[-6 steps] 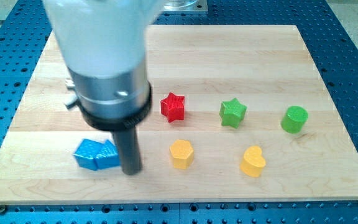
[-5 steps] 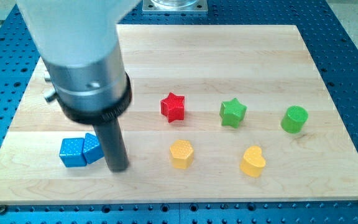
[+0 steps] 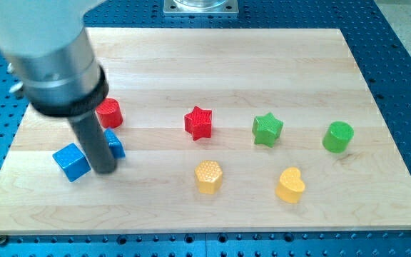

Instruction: Move the blue triangle into the red circle

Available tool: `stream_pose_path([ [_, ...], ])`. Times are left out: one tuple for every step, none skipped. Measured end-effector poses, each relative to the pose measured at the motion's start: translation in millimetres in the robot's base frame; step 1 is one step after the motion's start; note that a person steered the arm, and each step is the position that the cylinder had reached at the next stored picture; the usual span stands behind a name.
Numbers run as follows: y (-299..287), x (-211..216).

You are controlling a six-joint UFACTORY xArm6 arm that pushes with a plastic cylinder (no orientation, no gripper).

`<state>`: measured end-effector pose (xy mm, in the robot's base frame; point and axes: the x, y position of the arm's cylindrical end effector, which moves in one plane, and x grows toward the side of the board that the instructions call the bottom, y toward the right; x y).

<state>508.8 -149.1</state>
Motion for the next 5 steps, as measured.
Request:
stream_pose_path([
  [3.5, -35.8],
  [0.3, -49.3],
  [25.3, -39.7],
  [84.9, -56.3],
  [83.3, -74.0],
])
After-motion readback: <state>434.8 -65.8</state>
